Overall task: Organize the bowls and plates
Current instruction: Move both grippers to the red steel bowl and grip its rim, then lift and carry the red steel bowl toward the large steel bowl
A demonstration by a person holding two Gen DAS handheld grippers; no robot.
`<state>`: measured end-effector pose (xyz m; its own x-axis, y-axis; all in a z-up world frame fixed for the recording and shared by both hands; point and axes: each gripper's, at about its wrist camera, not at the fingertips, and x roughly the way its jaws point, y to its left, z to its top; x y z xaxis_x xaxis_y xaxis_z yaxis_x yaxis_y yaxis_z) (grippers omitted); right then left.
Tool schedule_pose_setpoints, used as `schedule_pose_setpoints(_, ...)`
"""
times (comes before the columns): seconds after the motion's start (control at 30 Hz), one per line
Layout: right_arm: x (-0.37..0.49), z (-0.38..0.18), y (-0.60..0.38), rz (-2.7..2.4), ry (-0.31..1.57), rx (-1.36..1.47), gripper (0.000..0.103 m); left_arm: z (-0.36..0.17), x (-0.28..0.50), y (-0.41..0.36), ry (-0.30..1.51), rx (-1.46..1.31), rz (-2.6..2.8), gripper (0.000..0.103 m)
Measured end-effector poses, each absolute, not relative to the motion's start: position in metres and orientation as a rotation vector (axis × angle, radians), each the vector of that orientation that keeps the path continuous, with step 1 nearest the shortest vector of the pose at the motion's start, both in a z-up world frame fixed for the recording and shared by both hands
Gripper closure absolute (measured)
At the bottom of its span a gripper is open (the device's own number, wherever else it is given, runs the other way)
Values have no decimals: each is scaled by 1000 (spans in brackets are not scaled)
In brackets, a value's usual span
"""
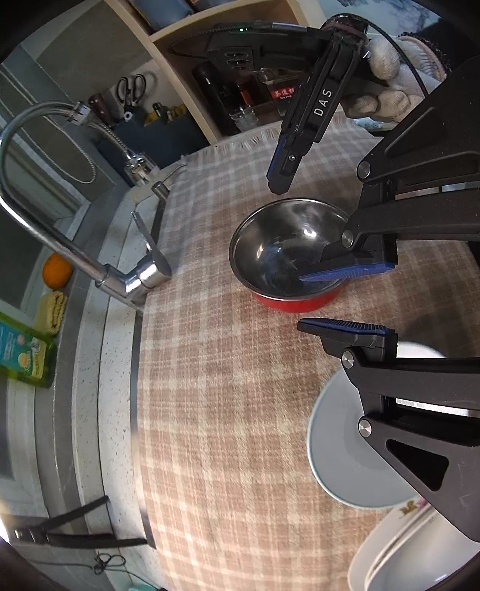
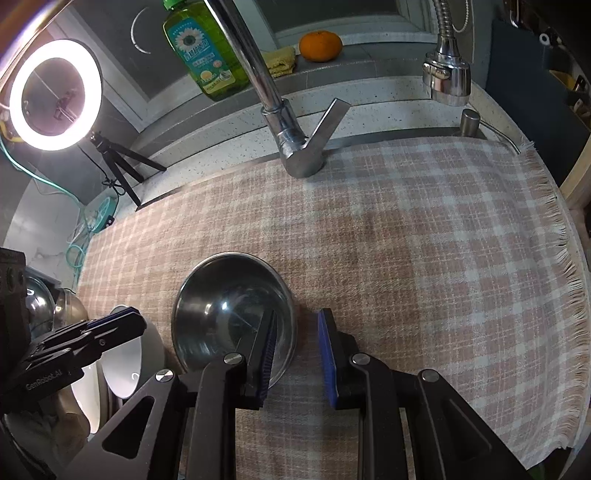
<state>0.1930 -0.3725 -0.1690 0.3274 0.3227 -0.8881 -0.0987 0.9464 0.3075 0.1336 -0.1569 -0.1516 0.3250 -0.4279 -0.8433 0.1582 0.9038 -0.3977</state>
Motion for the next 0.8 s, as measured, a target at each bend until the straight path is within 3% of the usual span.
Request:
schedule_pose_setpoints(0.7, 196, -191, -371, 320, 1275, 258, 83, -174, 151, -179, 1246, -192, -395, 85)
schedule_pose_setpoints(0.8, 195, -194, -370, 325, 1287, 270, 85, -176, 152, -181, 1253, -185, -404, 90)
